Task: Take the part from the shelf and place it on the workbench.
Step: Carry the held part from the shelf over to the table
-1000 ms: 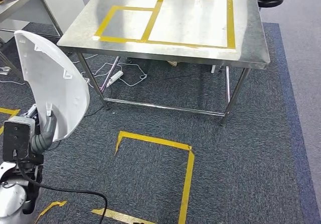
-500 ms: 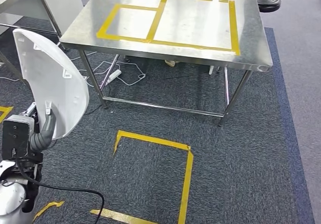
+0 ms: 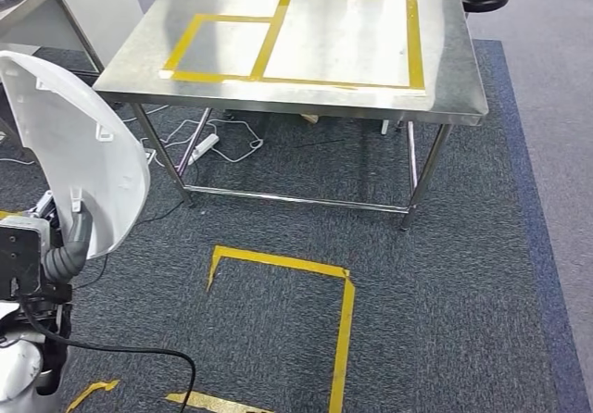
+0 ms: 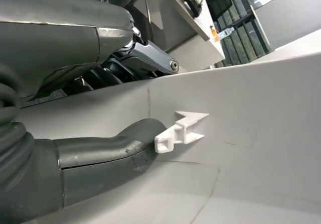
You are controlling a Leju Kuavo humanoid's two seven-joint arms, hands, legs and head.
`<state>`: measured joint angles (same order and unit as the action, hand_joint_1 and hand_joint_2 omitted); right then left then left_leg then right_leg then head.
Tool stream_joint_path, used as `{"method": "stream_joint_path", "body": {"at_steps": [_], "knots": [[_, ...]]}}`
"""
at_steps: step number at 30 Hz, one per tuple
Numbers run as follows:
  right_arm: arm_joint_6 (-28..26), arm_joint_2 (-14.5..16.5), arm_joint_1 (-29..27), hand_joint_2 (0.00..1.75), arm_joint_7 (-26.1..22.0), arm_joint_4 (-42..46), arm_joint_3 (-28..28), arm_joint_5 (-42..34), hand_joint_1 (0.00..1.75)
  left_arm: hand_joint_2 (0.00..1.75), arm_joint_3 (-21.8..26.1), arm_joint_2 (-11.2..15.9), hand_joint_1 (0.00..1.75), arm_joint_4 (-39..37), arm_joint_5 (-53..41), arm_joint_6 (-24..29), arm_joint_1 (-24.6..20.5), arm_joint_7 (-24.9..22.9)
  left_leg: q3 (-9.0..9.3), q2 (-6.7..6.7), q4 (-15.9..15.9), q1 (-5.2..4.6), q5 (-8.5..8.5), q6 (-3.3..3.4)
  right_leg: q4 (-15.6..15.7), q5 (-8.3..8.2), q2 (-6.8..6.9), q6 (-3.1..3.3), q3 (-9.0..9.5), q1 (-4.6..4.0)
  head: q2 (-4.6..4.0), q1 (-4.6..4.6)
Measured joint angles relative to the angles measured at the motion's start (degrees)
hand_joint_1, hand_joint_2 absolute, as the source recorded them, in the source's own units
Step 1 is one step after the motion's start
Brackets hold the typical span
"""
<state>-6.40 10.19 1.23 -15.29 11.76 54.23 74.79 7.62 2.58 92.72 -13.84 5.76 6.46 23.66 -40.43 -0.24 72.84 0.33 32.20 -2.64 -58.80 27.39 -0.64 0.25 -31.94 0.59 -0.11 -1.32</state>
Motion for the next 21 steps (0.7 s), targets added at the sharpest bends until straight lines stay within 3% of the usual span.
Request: {"method": "stream_joint_path", "body": {"at_steps": [1, 2, 4, 5, 9, 11, 13, 15, 17, 18, 19, 20, 21], "knots": [[0.00, 0.00, -0.06, 0.00, 0.01, 0.00, 0.01, 0.00, 0.00, 1.75, 0.04, -0.02, 1.75, 0.00, 0.01, 0.00, 0.03, 0.01, -0.68, 0.00, 0.33, 0.02, -1.01, 0.03, 0.00, 0.29, -0.08, -0.04, 0.35, 0.00, 0.00, 0.00], [0.01, 0.01, -0.11, 0.00, 0.01, 0.00, 0.01, 0.01, 0.00, 1.75, 0.05, -0.02, 1.75, 0.00, 0.01, 0.01, 0.04, 0.01, -0.22, 0.00, -1.61, 0.04, -3.11, 0.13, 0.00, 0.62, -0.17, -0.13, 0.83, 0.02, 0.00, 0.01], [0.02, 0.04, -0.12, 0.00, 0.01, 0.00, 0.01, 0.02, 0.00, 1.75, 0.07, -0.02, 1.75, 0.01, 0.01, 0.01, 0.03, 0.01, 2.00, 0.00, -7.46, 0.05, -7.49, 0.37, 0.00, 1.23, -0.32, -0.37, 1.74, 0.07, 0.00, 0.00], [0.02, 0.05, -0.12, 0.00, 0.00, 0.00, 0.00, 0.02, 0.00, 1.75, 0.07, -0.02, 1.75, 0.02, 0.01, 0.01, 0.03, 0.01, 2.82, 0.00, -9.44, 0.05, -8.74, 0.45, 0.00, 1.41, -0.36, -0.45, 2.00, 0.09, 0.00, 0.00], [0.02, 0.07, -0.12, 0.00, -0.01, 0.00, 0.00, 0.02, 0.00, 1.75, 0.07, -0.02, 1.75, 0.02, 0.01, 0.01, 0.03, 0.02, 3.73, 0.01, -11.50, 0.02, -9.55, 0.53, 0.02, 1.68, -0.40, -0.63, 2.09, 0.03, 0.00, -0.02], [0.02, 0.07, -0.10, 0.00, 0.00, 0.00, 0.01, 0.01, 0.00, 1.75, 0.09, -0.02, 1.75, 0.07, 0.02, 0.03, 0.03, 0.05, 5.04, 0.10, -14.09, -0.10, -8.92, 1.12, 0.14, 2.13, -0.48, -1.33, 2.46, -0.16, 0.00, -0.01], [0.00, 0.08, -0.01, 0.00, -0.03, 0.00, 0.00, 0.00, 0.00, 1.75, 0.15, -0.05, 1.75, 0.21, 0.03, 0.08, 0.08, 0.08, 7.02, 0.20, -15.88, -0.09, -7.28, 2.57, -2.00, 3.69, -0.24, -2.38, 2.18, -0.26, -0.01, 0.27], [0.01, 0.09, 0.07, 0.00, -0.06, 0.00, -0.03, 0.01, 0.00, 1.75, 0.21, -0.07, 1.75, 0.31, 0.03, 0.10, 0.17, 0.10, 8.57, 0.24, -16.09, -0.03, -6.02, 3.59, -8.65, 6.47, 0.07, -2.96, -1.39, -0.22, -0.02, 0.55], [0.02, 0.09, -0.10, 0.00, -0.04, 0.00, -0.04, 0.01, 0.00, 1.75, 0.22, -0.07, 1.75, 0.31, 0.03, 0.10, 0.26, 0.10, 9.64, 0.31, -16.08, -0.09, -4.98, 3.70, -14.88, 8.25, 0.08, -3.20, -6.30, -0.22, -0.01, 0.61], [0.02, 0.09, -0.24, 0.00, -0.03, 0.00, -0.04, 0.01, 0.00, 1.75, 0.23, -0.07, 1.75, 0.31, 0.03, 0.10, 0.31, 0.10, 10.41, 0.38, -16.08, -0.10, -4.36, 3.67, -15.57, 8.03, 0.08, -3.28, -7.74, -0.22, 0.00, 0.64], [0.02, 0.09, -0.36, 0.00, -0.02, 0.00, -0.03, 0.01, 0.00, 1.75, 0.23, -0.09, 1.75, 0.31, 0.03, 0.10, 0.34, 0.10, 11.42, 0.43, -16.08, -0.11, -3.62, 3.60, -14.22, 6.76, 0.10, -3.24, -8.26, -0.22, 0.00, 0.67], [0.02, 0.09, -0.44, 0.00, -0.01, 0.00, -0.03, 0.01, 0.00, 1.75, 0.24, -0.12, 1.75, 0.31, 0.03, 0.10, 0.34, 0.10, 12.59, 0.45, -16.08, -0.10, -2.79, 3.46, -11.16, 4.29, 0.15, -3.05, -8.05, -0.23, 0.00, 0.69], [0.02, 0.09, -0.56, 0.00, -0.01, -0.01, -0.03, 0.01, 0.00, 1.75, 0.25, -0.17, 1.75, 0.30, 0.03, 0.10, 0.35, 0.10, 13.60, 0.44, -16.09, -0.11, -1.93, 3.28, -7.58, 0.83, 0.30, -2.81, -7.64, -0.24, 0.00, 0.73]]}}
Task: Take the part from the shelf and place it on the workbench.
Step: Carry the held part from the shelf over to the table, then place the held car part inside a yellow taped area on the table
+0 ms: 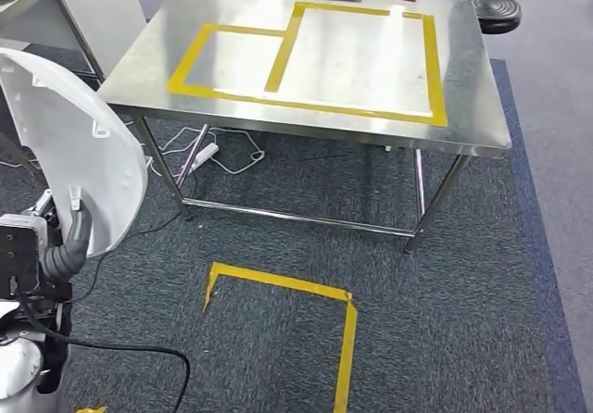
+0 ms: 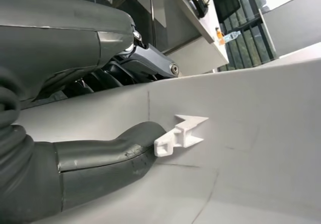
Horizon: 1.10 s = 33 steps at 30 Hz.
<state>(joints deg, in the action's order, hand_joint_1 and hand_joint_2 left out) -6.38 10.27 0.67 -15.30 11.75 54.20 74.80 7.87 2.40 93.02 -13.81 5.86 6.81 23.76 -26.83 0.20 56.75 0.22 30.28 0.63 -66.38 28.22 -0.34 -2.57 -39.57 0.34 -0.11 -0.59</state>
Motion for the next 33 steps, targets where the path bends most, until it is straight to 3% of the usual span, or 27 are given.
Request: {"method": "stream_joint_path", "body": {"at_steps": [2, 3, 6, 7, 9, 11, 12, 13, 14, 17, 18, 19, 21, 22, 24, 26, 28, 29, 30, 32, 33], "knots": [[0.01, 0.00, -0.15, 0.00, 0.02, -0.03, -0.01, 0.00, 0.00, 1.75, 0.00, -0.10, 1.75, 0.02, 0.00, -0.01, 0.00, -0.01, 1.53, 0.01, -0.10, -0.07, 1.52, -0.60, 4.76, -4.21, 0.31, 0.61, 0.81, -0.23, 0.00, 0.04], [0.01, 0.00, -0.19, 0.00, 0.03, -0.04, -0.01, 0.01, 0.00, 1.75, 0.00, -0.14, 1.75, 0.04, 0.00, -0.01, -0.01, -0.01, 1.97, 0.02, -0.19, -0.07, 1.92, -0.98, 5.43, -4.78, 0.35, 0.98, 1.09, -0.40, 0.00, 0.08], [0.00, 0.01, 0.04, 0.00, 0.03, -0.03, 0.01, 0.02, 0.00, 1.75, -0.03, -0.17, 1.75, 0.17, 0.00, 0.00, -0.16, -0.02, 2.27, -0.02, 0.99, -0.01, 1.53, -2.09, 6.03, -3.67, 0.02, 2.12, 2.67, -0.30, -0.01, 0.00], [0.00, 0.02, 0.13, 0.00, 0.02, -0.03, 0.01, 0.02, 0.00, 1.75, -0.04, -0.16, 1.75, 0.20, 0.00, 0.01, -0.24, -0.01, 1.24, -0.05, 3.09, -0.01, 1.10, -2.40, 6.41, -3.35, -0.07, 2.38, 3.41, -0.10, -0.01, -0.15], [0.01, 0.03, 0.17, 0.00, 0.03, -0.03, -0.01, 0.02, 0.00, 1.75, -0.05, -0.15, 1.75, 0.21, 0.00, 0.04, -0.27, -0.01, -3.06, -0.10, 9.91, 0.07, 1.79, -3.05, 7.15, -2.54, -0.23, 2.74, 5.02, 0.18, -0.01, -0.43], [0.03, 0.06, 0.03, 0.00, 0.07, -0.03, -0.01, 0.03, 0.00, 1.75, -0.04, -0.15, 1.75, 0.20, 0.00, 0.08, -0.15, -0.02, -8.09, -0.11, 15.18, 0.22, 5.45, -3.44, 7.66, -1.42, -0.36, 2.84, 6.74, 0.32, 0.00, -0.58], [0.03, 0.08, -0.08, 0.00, 0.08, -0.03, 0.00, 0.04, 0.00, 1.75, -0.03, -0.15, 1.75, 0.20, 0.00, 0.10, -0.10, -0.02, -9.83, -0.11, 15.74, 0.27, 7.00, -3.50, 7.83, -0.74, -0.49, 2.81, 7.72, 0.39, 0.00, -0.63], [0.04, 0.09, -0.17, 0.00, 0.10, -0.03, 0.01, 0.04, 0.00, 1.75, -0.01, -0.15, 1.75, 0.20, 0.00, 0.13, -0.08, -0.02, -10.88, -0.11, 14.88, 0.29, 7.41, -3.50, 7.94, -0.03, -0.64, 2.73, 8.75, 0.50, 0.00, -0.63], [0.04, 0.09, -0.22, 0.00, 0.11, -0.03, 0.01, 0.04, 0.00, 1.75, 0.03, -0.14, 1.75, 0.20, 0.00, 0.15, -0.07, -0.02, -11.34, -0.12, 12.72, 0.30, 6.11, -3.45, 8.00, 0.74, -0.80, 2.58, 9.82, 0.62, 0.00, -0.67], [0.07, 0.11, -0.36, 0.00, 0.14, -0.05, 0.00, 0.03, 0.00, 1.75, 0.22, -0.11, 1.75, 0.16, 0.01, 0.17, 0.21, -0.03, -11.82, -0.39, 3.71, 0.30, -4.60, -3.08, 8.00, 3.31, -1.17, 1.64, 12.25, 0.66, 0.00, -0.97], [0.08, 0.11, -0.44, 0.00, 0.16, -0.07, 0.01, 0.03, 0.00, 1.75, 0.26, -0.12, 1.75, 0.16, 0.02, 0.19, 0.33, -0.05, -11.82, -0.45, 2.10, 0.25, -6.94, -2.76, 8.31, 4.17, -1.21, 1.24, 12.90, 0.57, 0.00, -1.06], [0.10, 0.11, -0.48, 0.00, 0.17, -0.08, 0.01, 0.03, 0.00, 1.75, 0.28, -0.13, 1.75, 0.15, 0.02, 0.22, 0.34, -0.05, -11.71, -0.44, 1.28, 0.23, -7.62, -2.32, 8.40, 4.53, -1.21, 0.81, 13.65, 0.45, 0.00, -1.12], [0.10, 0.11, -0.28, 0.00, 0.17, -0.07, 0.02, 0.04, 0.00, 1.75, 0.29, -0.13, 1.75, 0.20, 0.02, 0.27, 0.13, -0.02, -10.42, -0.19, 1.17, 0.33, -7.05, -1.29, 8.05, 4.43, -1.01, 0.12, 14.56, 0.40, 0.01, -1.04], [0.09, 0.11, -0.04, 0.00, 0.15, -0.07, 0.01, 0.03, 0.00, 1.75, 0.30, -0.13, 1.75, 0.21, 0.02, 0.30, 0.03, 0.00, -9.62, -0.14, 1.00, 0.42, -6.70, -0.81, 6.25, 4.17, -0.78, -0.16, 14.08, 0.37, 0.01, -0.95], [0.09, 0.11, 0.34, 0.00, 0.12, -0.08, -0.02, 0.02, 0.00, 1.75, 0.32, -0.13, 1.75, 0.24, 0.02, 0.33, -0.02, 0.00, -7.99, -0.12, 0.91, 0.45, -5.73, -0.10, -0.01, 5.34, -0.31, -0.45, 10.40, 0.33, 0.01, -0.75], [0.10, 0.11, 0.35, 0.00, 0.12, -0.08, -0.04, 0.02, 0.00, 1.75, 0.33, -0.13, 1.75, 0.24, 0.02, 0.35, -0.05, 0.00, -6.49, -0.01, 0.91, 0.33, -4.39, 0.23, -6.46, 8.57, -0.14, -0.50, 5.26, 0.25, 0.00, -0.67], [0.12, 0.14, 0.17, 0.00, 0.13, -0.08, -0.04, 0.01, 0.00, 1.75, 0.33, -0.14, 1.75, 0.22, 0.02, 0.35, -0.04, 0.00, -4.49, 0.23, 0.91, 0.19, -2.83, 0.34, -7.72, 10.75, -0.15, -0.24, 1.77, 0.08, 0.00, -0.64], [0.13, 0.15, 0.11, 0.00, 0.13, -0.08, -0.04, 0.01, 0.00, 1.75, 0.33, -0.15, 1.75, 0.23, 0.02, 0.35, -0.05, 0.00, -3.28, 0.31, 0.91, 0.10, -1.98, 0.35, -5.99, 9.97, -0.14, 0.03, 1.06, -0.08, 0.00, -0.61], [0.14, 0.15, 0.08, 0.00, 0.12, -0.08, -0.04, 0.00, 0.00, 1.75, 0.34, -0.15, 1.75, 0.23, 0.02, 0.35, -0.07, 0.00, -2.05, 0.35, 0.89, 0.00, -1.09, 0.34, -3.16, 7.40, -0.13, 0.47, 0.81, -0.32, 0.00, -0.60], [0.18, 0.14, -0.07, 0.00, 0.11, -0.08, -0.04, -0.02, 0.00, 1.75, 0.34, -0.21, 1.75, 0.19, 0.02, 0.35, -0.12, -0.01, -0.06, 0.48, 0.96, -0.24, 0.65, 0.11, 2.73, -0.10, -0.19, 1.50, 0.62, -0.98, 0.00, -0.64], [0.21, 0.13, -0.15, 0.00, 0.11, -0.08, -0.04, -0.02, 0.00, 1.75, 0.33, -0.23, 1.75, 0.17, 0.02, 0.35, -0.17, -0.02, 0.63, 0.59, 0.87, -0.32, 1.47, -0.12, 4.36, -2.71, -0.24, 1.92, 0.85, -1.24, 0.00, -0.69]]}}
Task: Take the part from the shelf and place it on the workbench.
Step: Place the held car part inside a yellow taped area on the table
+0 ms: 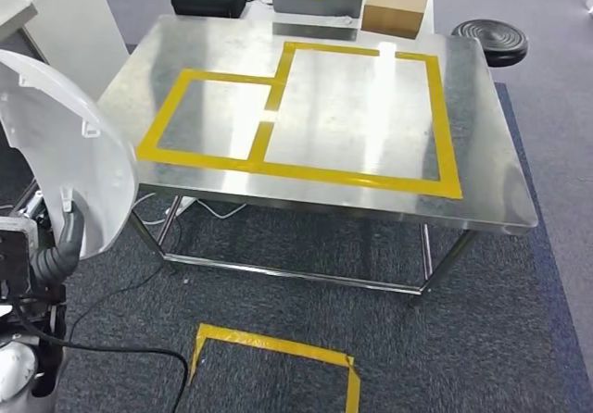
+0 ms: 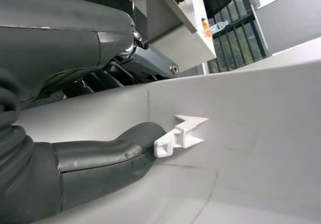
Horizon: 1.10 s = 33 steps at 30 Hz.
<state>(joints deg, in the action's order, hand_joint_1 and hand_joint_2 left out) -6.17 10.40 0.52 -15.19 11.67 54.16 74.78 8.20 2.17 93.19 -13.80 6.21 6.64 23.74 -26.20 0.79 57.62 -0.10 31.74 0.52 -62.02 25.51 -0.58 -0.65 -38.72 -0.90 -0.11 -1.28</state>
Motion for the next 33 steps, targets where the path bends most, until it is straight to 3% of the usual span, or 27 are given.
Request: {"method": "stream_joint_path", "body": {"at_steps": [1, 4, 6, 8, 9, 10, 11, 13, 14, 16, 18, 20, 21, 23, 24, 25, 26, 27, 28, 30, 33], "knots": [[0.01, 0.00, -0.04, 0.00, 0.00, 0.00, 0.01, 0.00, 0.00, 1.75, -0.01, -0.04, 1.75, -0.01, 0.00, 0.02, -0.03, -0.01, 0.69, 0.12, 0.04, -0.06, 0.41, -0.31, 0.85, -1.23, -0.05, 0.31, 0.23, -0.18, 0.00, 0.01], [-0.04, 0.00, 0.30, 0.00, -0.07, 0.00, 0.03, 0.01, 0.00, 1.75, -0.01, -0.01, 1.75, 0.01, 0.01, 0.18, -0.27, -0.02, 1.40, 0.11, 1.42, -0.01, 0.02, -1.36, 2.31, -1.34, -0.11, 0.90, 2.64, 0.09, 0.00, -0.02], [-0.09, 0.00, 0.58, 0.00, -0.14, 0.00, 0.04, 0.01, 0.00, 1.75, 0.01, 0.06, 1.75, 0.01, 0.02, 0.27, -0.52, -0.01, -1.44, -0.04, 6.00, 0.11, 0.91, -2.04, 3.24, -1.36, -0.16, 1.11, 3.93, 0.54, 0.00, -0.15], [-0.10, 0.00, 0.66, 0.00, -0.18, 0.00, 0.04, 0.01, 0.00, 1.75, 0.01, 0.06, 1.75, 0.01, 0.04, 0.34, -0.61, 0.00, -6.10, -0.08, 12.08, 0.35, 4.05, -2.64, 3.53, -0.88, -0.18, 1.15, 4.48, 0.80, 0.00, -0.23], [-0.08, 0.01, 0.62, 0.00, -0.18, 0.00, 0.04, 0.01, 0.00, 1.75, 0.02, 0.06, 1.75, 0.01, 0.06, 0.37, -0.59, 0.00, -8.05, -0.08, 13.90, 0.52, 5.18, -2.87, 3.55, -0.55, -0.18, 1.08, 4.75, 0.94, 0.00, -0.21], [-0.04, 0.03, 0.55, 0.00, -0.18, 0.00, 0.04, 0.01, 0.00, 1.75, 0.02, 0.06, 1.75, 0.01, 0.08, 0.38, -0.56, -0.01, -9.27, -0.09, 14.19, 0.68, 4.96, -3.10, 3.54, -0.19, -0.21, 0.96, 5.09, 1.11, 0.00, -0.21], [-0.02, 0.05, 0.51, 0.00, -0.18, 0.00, 0.04, 0.01, 0.00, 1.75, 0.03, 0.06, 1.75, 0.01, 0.09, 0.38, -0.56, -0.01, -9.62, -0.09, 12.76, 0.85, 3.13, -3.32, 3.54, 0.17, -0.25, 0.77, 5.53, 1.32, 0.00, -0.21], [-0.01, 0.08, 0.48, 0.00, -0.18, 0.01, 0.04, 0.01, 0.00, 1.75, 0.05, 0.06, 1.75, -0.01, 0.09, 0.39, -0.55, -0.01, -8.50, -0.10, 6.40, 1.36, -3.11, -3.91, 3.52, 0.94, -0.40, 0.11, 6.33, 1.75, 0.00, -0.29], [-0.03, 0.04, 0.52, 0.00, -0.19, 0.01, 0.04, 0.00, 0.00, 1.75, 0.07, 0.05, 1.75, -0.03, 0.10, 0.39, -0.58, -0.01, -7.90, -0.15, 3.26, 1.51, -4.72, -4.03, 3.39, 1.26, -0.52, -0.30, 6.59, 1.80, 0.00, -0.51], [-0.07, -0.02, 0.55, 0.00, -0.18, 0.02, 0.03, -0.01, 0.00, 1.75, 0.09, 0.03, 1.75, -0.07, 0.11, 0.40, -0.47, -0.07, -7.59, -0.23, 0.53, 1.67, -5.77, -3.52, 3.18, 1.79, -0.69, -1.06, 6.44, 1.57, 0.01, -0.76], [-0.08, -0.02, 0.48, 0.00, -0.18, 0.02, 0.03, 0.01, 0.00, 1.75, 0.13, 0.02, 1.75, -0.07, 0.11, 0.44, -0.35, -0.13, -7.71, -0.28, 0.61, 1.62, -5.88, -2.30, 3.17, 2.11, -0.69, -1.53, 6.36, 1.52, 0.01, -0.64], [-0.08, -0.02, 0.48, 0.00, -0.19, 0.02, 0.04, 0.00, 0.00, 1.75, 0.20, 0.02, 1.75, -0.03, 0.11, 0.46, -0.45, -0.13, -7.54, -0.29, 0.60, 1.63, -5.92, -1.52, 1.69, 3.26, -0.31, -1.93, 5.77, 1.59, 0.01, -0.41], [-0.08, -0.02, 0.55, 0.00, -0.20, 0.02, 0.04, -0.01, 0.00, 1.75, 0.23, 0.02, 1.75, -0.02, 0.11, 0.46, -0.52, -0.13, -7.44, -0.34, 0.56, 1.63, -5.86, -1.19, -0.76, 4.66, -0.11, -2.10, 4.64, 1.58, 0.01, -0.32], [-0.05, -0.02, 0.61, 0.00, -0.21, 0.02, 0.04, -0.01, 0.00, 1.75, 0.28, 0.02, 1.75, -0.01, 0.11, 0.49, -0.55, -0.13, -7.38, -0.43, 0.57, 1.47, -5.66, -0.75, -8.52, 8.22, 0.12, -2.25, 0.68, 1.51, 0.00, -0.18], [-0.03, -0.02, 0.56, 0.00, -0.22, 0.02, 0.04, -0.01, 0.00, 1.75, 0.30, 0.00, 1.75, -0.01, 0.12, 0.50, -0.54, -0.14, -7.34, -0.44, 0.57, 1.35, -5.58, -0.60, -11.98, 9.36, 0.12, -2.22, -1.26, 1.51, 0.01, -0.17], [-0.01, -0.01, 0.49, 0.00, -0.23, 0.02, 0.04, -0.02, 0.00, 1.75, 0.31, -0.03, 1.75, -0.01, 0.13, 0.52, -0.53, -0.15, -7.25, -0.42, 0.58, 1.22, -5.49, -0.48, -13.72, 9.40, 0.12, -2.11, -2.40, 1.50, 0.01, -0.16], [0.01, -0.01, 0.45, 0.00, -0.23, 0.02, 0.04, -0.02, 0.00, 1.75, 0.31, -0.07, 1.75, -0.01, 0.15, 0.56, -0.53, -0.16, -7.10, -0.38, 0.58, 1.11, -5.38, -0.40, -13.33, 8.34, 0.12, -1.91, -2.52, 1.47, 0.01, -0.15], [0.00, 0.00, 0.46, 0.00, -0.25, 0.02, 0.04, -0.03, 0.00, 1.75, 0.31, -0.10, 1.75, -0.01, 0.18, 0.60, -0.53, -0.19, -6.88, -0.34, 0.58, 1.00, -5.26, -0.37, -10.76, 6.32, 0.11, -1.63, -1.54, 1.40, 0.01, -0.15], [-0.01, 0.00, 0.49, 0.00, -0.26, 0.02, 0.04, -0.03, 0.00, 1.75, 0.31, -0.13, 1.75, -0.01, 0.22, 0.63, -0.54, -0.22, -6.65, -0.31, 0.58, 0.94, -5.11, -0.42, -6.88, 3.94, 0.12, -1.26, 0.14, 1.28, 0.00, -0.15], [0.01, 0.00, 0.63, 0.00, -0.26, 0.02, 0.04, -0.03, 0.00, 1.75, 0.33, -0.18, 1.75, -0.01, 0.30, 0.72, -0.59, -0.33, -6.45, -0.29, 0.71, 0.65, -4.80, -0.83, -0.14, 1.15, 0.12, -0.72, 3.27, 1.01, 0.00, -0.19], [0.04, 0.00, 0.65, 0.00, -0.26, 0.02, 0.05, -0.03, 0.00, 1.75, 0.41, -0.24, 1.75, -0.01, 0.38, 0.98, -0.70, -0.55, -6.54, -0.30, 0.50, 0.62, -4.89, -1.73, 2.16, 0.85, 0.00, -0.54, 4.35, 0.83, 0.01, -0.26]]}}
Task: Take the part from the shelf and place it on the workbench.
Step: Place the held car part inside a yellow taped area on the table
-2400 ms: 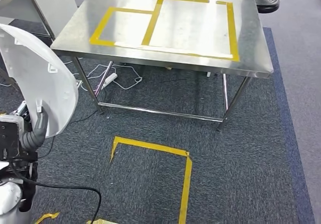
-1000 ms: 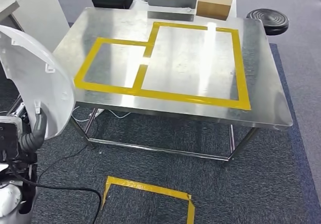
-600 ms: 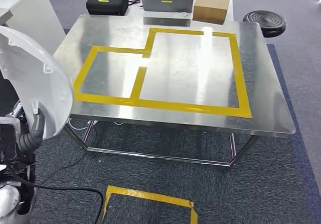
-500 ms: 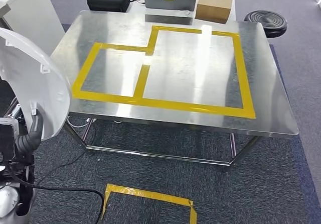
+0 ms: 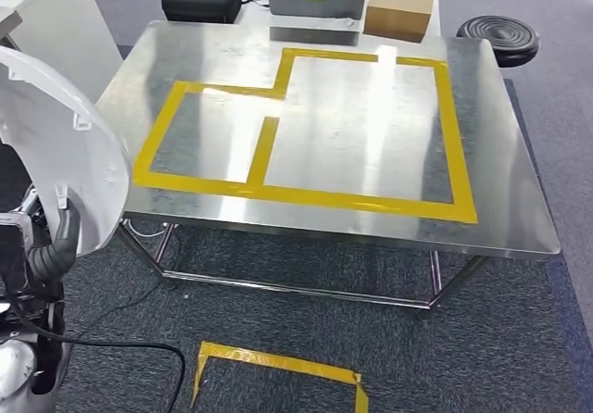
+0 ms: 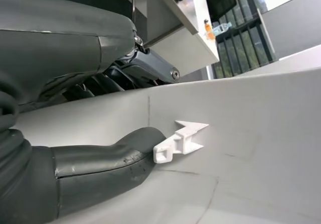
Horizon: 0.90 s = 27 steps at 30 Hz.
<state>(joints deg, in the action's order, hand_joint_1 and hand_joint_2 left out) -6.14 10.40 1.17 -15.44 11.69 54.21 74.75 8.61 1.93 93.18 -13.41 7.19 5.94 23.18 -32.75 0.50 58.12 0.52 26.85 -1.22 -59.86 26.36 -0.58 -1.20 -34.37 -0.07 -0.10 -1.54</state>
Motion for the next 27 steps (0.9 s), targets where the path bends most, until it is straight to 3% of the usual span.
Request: {"method": "stream_joint_path", "body": {"at_steps": [3, 6, 7, 8, 9, 11, 12, 14, 16, 18, 21, 22, 23, 24, 26, 27], "knots": [[-0.01, 0.00, -0.07, 0.00, -0.01, 0.01, 0.09, 0.02, 0.00, 1.75, 0.16, 0.12, 1.75, 0.03, 0.05, 0.23, -0.20, -0.07, -1.11, -0.10, 2.33, 0.12, 1.64, -0.90, 0.76, -0.34, -0.04, 0.80, 0.36, 0.27, 0.00, -0.16], [0.07, 0.00, 0.03, 0.00, -0.01, 0.02, 0.16, 0.03, 0.00, 1.75, 0.34, 0.26, 1.75, 0.03, 0.07, 0.36, -0.44, -0.11, -6.39, -0.14, 12.48, 0.12, 6.13, -1.33, 0.93, -0.27, 0.00, 1.35, 0.51, 0.30, 0.00, -0.30], [0.10, 0.00, 0.01, 0.00, -0.01, 0.02, 0.17, 0.03, 0.00, 1.75, 0.38, 0.27, 1.75, 0.02, 0.07, 0.38, -0.44, -0.13, -7.75, -0.14, 14.81, 0.11, 6.51, -1.36, 0.93, -0.22, -0.01, 1.41, 0.55, 0.26, 0.00, -0.30], [0.12, 0.00, -0.03, 0.00, -0.01, 0.02, 0.19, 0.04, 0.00, 1.75, 0.42, 0.30, 1.75, 0.02, 0.09, 0.40, -0.43, -0.14, -8.17, -0.14, 15.16, 0.10, 5.75, -1.31, 0.93, -0.15, -0.02, 1.43, 0.61, 0.24, 0.00, -0.28], [0.12, 0.00, -0.05, 0.00, -0.01, 0.02, 0.20, 0.04, 0.00, 1.75, 0.45, 0.33, 1.75, 0.02, 0.11, 0.42, -0.45, -0.15, -7.46, -0.14, 13.24, 0.09, 3.94, -1.20, 0.93, -0.06, -0.06, 1.41, 0.73, 0.23, 0.00, -0.29], [0.12, 0.01, -0.04, 0.00, -0.01, 0.02, 0.21, 0.04, 0.00, 1.75, 0.48, 0.42, 1.75, 0.02, 0.15, 0.44, -0.56, -0.15, -4.01, -0.16, 5.69, -0.01, -0.09, -0.77, 0.90, 0.22, -0.15, 1.17, 1.02, 0.14, 0.00, -0.29], [0.13, 0.02, -0.03, 0.00, -0.01, 0.02, 0.21, 0.04, 0.00, 1.75, 0.48, 0.46, 1.75, 0.02, 0.15, 0.44, -0.66, -0.15, -2.45, -0.17, 2.40, -0.09, -1.10, -0.49, 0.87, 0.42, -0.20, 0.91, 1.10, 0.04, 0.00, -0.26], [0.14, 0.02, -0.06, 0.00, 0.01, 0.02, 0.21, 0.05, 0.00, 1.75, 0.50, 0.54, 1.75, 0.02, 0.15, 0.47, -0.84, -0.17, -1.10, -0.14, -0.67, -0.27, -1.16, 0.15, 0.87, 0.50, -0.20, 0.16, 1.23, -0.14, -0.01, -0.21], [0.15, 0.02, -0.12, 0.00, 0.04, 0.02, 0.21, 0.06, 0.00, 1.75, 0.55, 0.61, 1.75, 0.02, 0.15, 0.51, -0.87, -0.19, -0.62, -0.04, -1.13, -0.12, -1.05, 0.82, 0.64, 0.51, -0.14, -0.55, 1.45, -0.12, -0.01, -0.17], [0.15, 0.02, -0.06, 0.00, 0.07, 0.02, 0.21, 0.07, 0.00, 1.75, 0.60, 0.63, 1.75, 0.02, 0.15, 0.52, -0.89, -0.18, 0.08, -0.02, -1.26, 0.13, -0.95, 1.37, -1.87, 1.90, -0.01, -1.11, 0.53, -0.06, -0.01, 0.13], [0.16, 0.02, -0.03, 0.00, 0.08, 0.02, 0.21, 0.07, 0.00, 1.75, 0.63, 0.62, 1.75, 0.01, 0.15, 0.52, -0.88, -0.17, 0.59, -0.07, -1.23, 0.21, -0.49, 1.76, -12.00, 6.23, 0.11, -1.78, -5.08, 0.16, -0.01, 0.53], [0.16, 0.02, -0.11, 0.00, 0.08, 0.02, 0.21, 0.07, 0.00, 1.75, 0.63, 0.61, 1.75, 0.01, 0.15, 0.52, -0.86, -0.18, 0.77, -0.06, -1.22, 0.24, -0.28, 1.74, -14.45, 6.81, 0.11, -1.90, -6.80, 0.24, -0.01, 0.55], [0.17, 0.02, -0.20, 0.00, 0.08, 0.02, 0.21, 0.07, 0.00, 1.75, 0.63, 0.61, 1.75, 0.00, 0.15, 0.52, -0.84, -0.19, 1.07, -0.02, -1.21, 0.29, 0.00, 1.65, -14.99, 6.30, 0.12, -1.98, -7.65, 0.31, -0.01, 0.59], [0.17, 0.02, -0.26, 0.00, 0.08, 0.02, 0.21, 0.07, 0.00, 1.75, 0.63, 0.61, 1.75, 0.00, 0.15, 0.52, -0.83, -0.19, 1.53, 0.01, -1.21, 0.39, 0.33, 1.49, -13.34, 4.65, 0.13, -2.03, -7.37, 0.38, -0.01, 0.58], [0.17, 0.03, -0.28, 0.00, 0.09, 0.01, 0.21, 0.07, 0.00, 1.75, 0.64, 0.61, 1.75, 0.00, 0.15, 0.53, -0.84, -0.19, 2.77, 0.04, -1.22, 0.64, 1.18, 0.93, -6.02, 0.01, 0.12, -2.22, -4.55, 0.54, -0.01, 0.61], [0.18, 0.04, -0.24, 0.00, 0.09, 0.00, 0.21, 0.07, 0.00, 1.75, 0.66, 0.62, 1.75, 0.00, 0.15, 0.54, -0.89, -0.19, 3.21, 0.03, -1.18, 0.70, 1.58, 0.57, -2.73, -0.93, 0.16, -2.06, -3.22, 0.52, -0.01, 0.72]]}}
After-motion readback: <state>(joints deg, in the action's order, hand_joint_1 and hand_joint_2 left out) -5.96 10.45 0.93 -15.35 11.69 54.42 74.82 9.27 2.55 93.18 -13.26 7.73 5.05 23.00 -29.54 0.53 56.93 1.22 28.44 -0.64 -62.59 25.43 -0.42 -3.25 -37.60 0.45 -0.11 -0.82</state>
